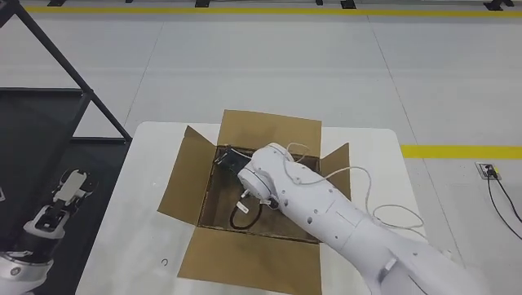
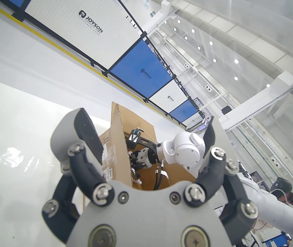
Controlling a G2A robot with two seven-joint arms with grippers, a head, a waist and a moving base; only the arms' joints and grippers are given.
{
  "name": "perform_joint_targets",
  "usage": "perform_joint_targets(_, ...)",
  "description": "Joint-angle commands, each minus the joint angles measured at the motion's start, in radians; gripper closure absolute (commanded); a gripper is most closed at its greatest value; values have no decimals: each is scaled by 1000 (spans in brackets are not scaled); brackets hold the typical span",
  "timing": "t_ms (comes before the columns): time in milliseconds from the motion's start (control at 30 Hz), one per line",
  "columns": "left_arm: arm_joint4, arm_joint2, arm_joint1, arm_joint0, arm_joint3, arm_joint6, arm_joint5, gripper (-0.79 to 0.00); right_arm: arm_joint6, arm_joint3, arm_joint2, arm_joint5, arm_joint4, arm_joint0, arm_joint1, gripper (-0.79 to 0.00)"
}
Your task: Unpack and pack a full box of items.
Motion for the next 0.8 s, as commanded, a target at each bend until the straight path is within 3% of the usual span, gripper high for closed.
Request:
perform_joint_targets(0,-1,3,0,10,-6,8,-3,-785,29,-169,50,28,-59,-53,51,0)
perform_joint_targets(167,4,12,-2,37,-23,31,-9,-785,114,-574,229,90,-238,-240,171,0)
perform_joint_targets(267,12,22,-4,54,-33,49,-12,-785,166,-789,326,130,-355,-352,216,0)
perform_joint_targets(600,47,67,-11,114,-76,98,-23,-785,349,-1277,535,224,-652,-572,267,0)
perform_joint_targets(700,60,86,-13,130,-91,110,-29,-785,349,-1410,623,232,-710,-672,280,0)
perform_joint_targets(767,71,102,-14,136,-100,114,-31,-785,349,-1412,681,232,-722,-700,282,0)
